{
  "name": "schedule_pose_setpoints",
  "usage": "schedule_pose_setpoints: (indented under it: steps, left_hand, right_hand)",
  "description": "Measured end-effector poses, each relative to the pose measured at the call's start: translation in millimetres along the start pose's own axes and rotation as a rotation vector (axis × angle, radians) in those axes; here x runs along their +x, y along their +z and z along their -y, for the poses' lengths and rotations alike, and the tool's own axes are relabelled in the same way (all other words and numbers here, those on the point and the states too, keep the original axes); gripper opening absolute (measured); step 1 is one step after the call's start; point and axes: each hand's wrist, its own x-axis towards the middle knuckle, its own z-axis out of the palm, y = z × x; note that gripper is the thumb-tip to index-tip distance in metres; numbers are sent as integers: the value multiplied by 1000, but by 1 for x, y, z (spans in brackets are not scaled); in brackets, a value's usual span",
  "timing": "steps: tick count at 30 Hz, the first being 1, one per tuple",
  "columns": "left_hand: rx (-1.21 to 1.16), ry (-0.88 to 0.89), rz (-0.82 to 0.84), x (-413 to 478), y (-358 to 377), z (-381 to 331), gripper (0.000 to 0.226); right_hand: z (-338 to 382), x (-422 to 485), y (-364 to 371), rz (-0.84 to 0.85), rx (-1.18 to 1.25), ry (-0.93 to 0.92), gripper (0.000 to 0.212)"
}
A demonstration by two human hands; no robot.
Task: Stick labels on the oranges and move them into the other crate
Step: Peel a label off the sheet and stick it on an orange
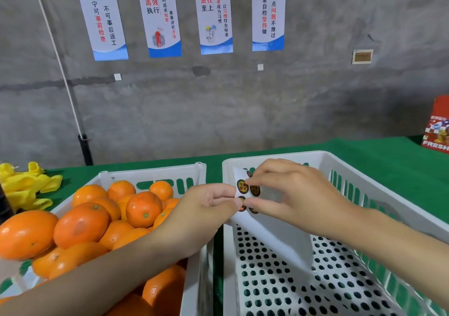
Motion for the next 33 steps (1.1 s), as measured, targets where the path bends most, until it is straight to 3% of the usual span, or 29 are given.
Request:
schedule_pose_setpoints:
  steps: [9,16,19,26,30,33]
  left_hand:
    - [208,92,-47,-3,-1,1,37]
    - [206,20,-7,-1,-3,3,23]
    - [188,7,-45,-1,-3,4,24]
    - [143,1,61,-2,-3,3,28]
    - [161,10,29,0,-5,5,24]
    - [139,19,72,-1,-5,4,24]
  right_hand:
    - [5,0,-1,112,153,16,34]
    - [5,1,-2,61,205,61,18]
    - [7,1,-3,82,164,22,19]
    - [6,0,-3,156,19,9,23]
    - [3,1,-3,120,-21,56,24]
    - [0,3,-4,-28,16,177,20]
